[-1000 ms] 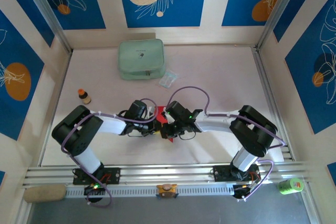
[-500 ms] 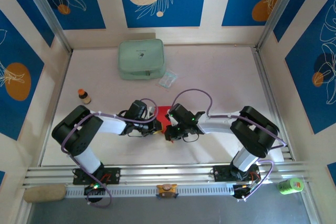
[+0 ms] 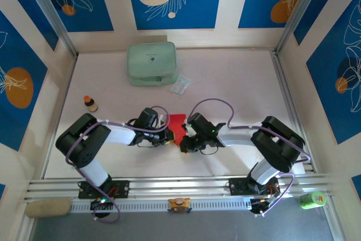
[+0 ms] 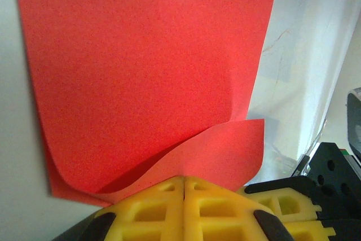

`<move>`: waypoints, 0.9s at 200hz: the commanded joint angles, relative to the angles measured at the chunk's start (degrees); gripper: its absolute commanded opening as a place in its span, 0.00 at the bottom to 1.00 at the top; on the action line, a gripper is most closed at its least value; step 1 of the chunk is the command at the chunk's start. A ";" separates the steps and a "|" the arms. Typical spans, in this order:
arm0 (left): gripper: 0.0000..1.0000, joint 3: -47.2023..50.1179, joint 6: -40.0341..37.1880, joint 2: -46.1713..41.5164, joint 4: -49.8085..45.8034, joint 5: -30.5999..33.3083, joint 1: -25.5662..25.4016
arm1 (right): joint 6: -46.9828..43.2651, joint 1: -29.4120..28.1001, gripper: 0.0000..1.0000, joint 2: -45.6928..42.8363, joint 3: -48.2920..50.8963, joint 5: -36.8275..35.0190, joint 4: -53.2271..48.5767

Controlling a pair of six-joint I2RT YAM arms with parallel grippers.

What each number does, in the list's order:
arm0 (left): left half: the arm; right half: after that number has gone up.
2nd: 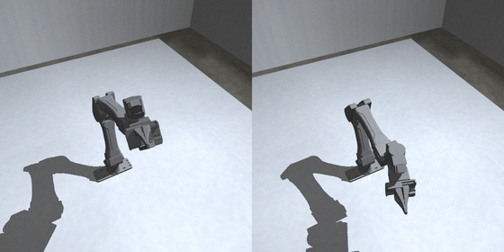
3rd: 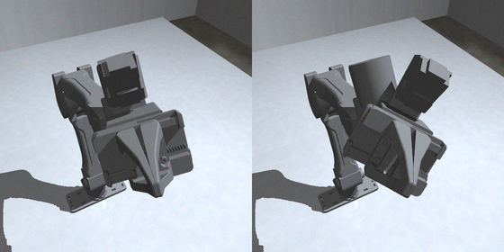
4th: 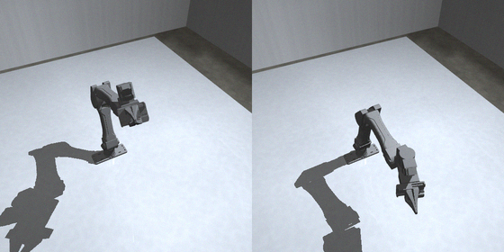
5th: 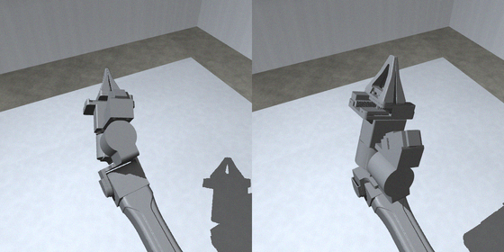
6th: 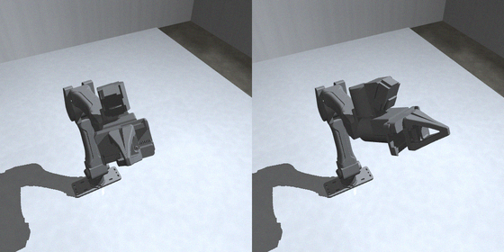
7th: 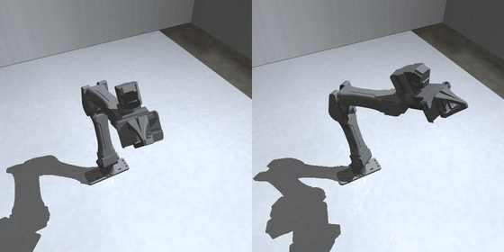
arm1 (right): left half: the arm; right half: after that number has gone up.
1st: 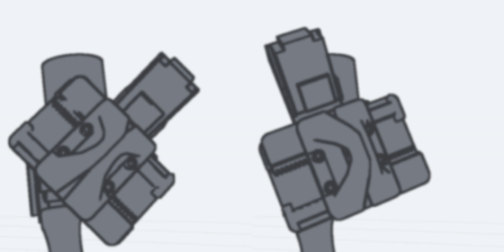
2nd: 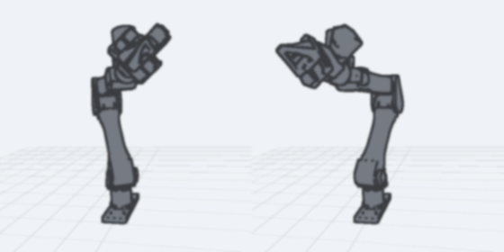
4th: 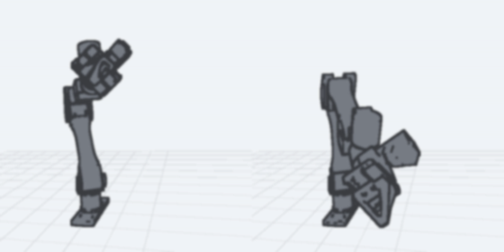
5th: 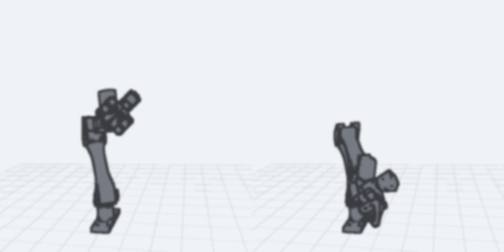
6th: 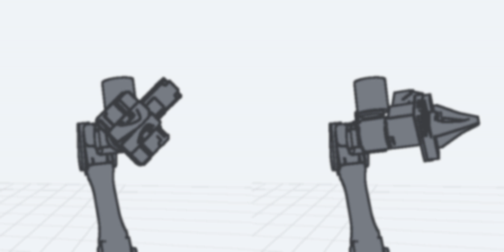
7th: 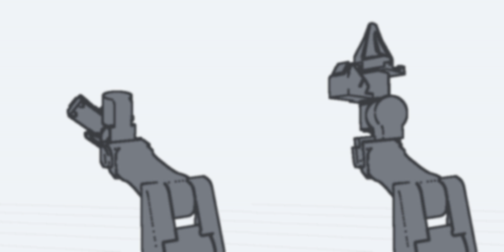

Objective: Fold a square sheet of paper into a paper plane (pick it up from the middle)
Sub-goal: Third fold the triangle at the center of the table.

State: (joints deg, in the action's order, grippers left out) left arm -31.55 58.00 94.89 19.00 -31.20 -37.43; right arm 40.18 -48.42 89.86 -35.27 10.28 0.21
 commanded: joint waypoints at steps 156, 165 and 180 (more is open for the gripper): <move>0.00 0.03 -0.43 -0.16 -2.00 2.09 -0.21 | 0.90 2.38 0.07 -3.95 -5.62 6.33 -5.05; 0.00 0.04 -0.39 -0.08 -1.87 2.10 -0.22 | 0.45 2.03 0.07 -2.01 -6.91 6.42 -5.09; 0.00 0.03 -0.43 -0.03 -1.82 2.11 -0.27 | 0.48 1.72 0.07 0.71 -8.31 5.91 -5.23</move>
State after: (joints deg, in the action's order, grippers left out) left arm -31.55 58.02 94.89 19.03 -30.85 -37.43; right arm 41.39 -45.98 86.91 -41.39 15.14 -3.86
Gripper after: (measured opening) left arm 0.064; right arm 0.073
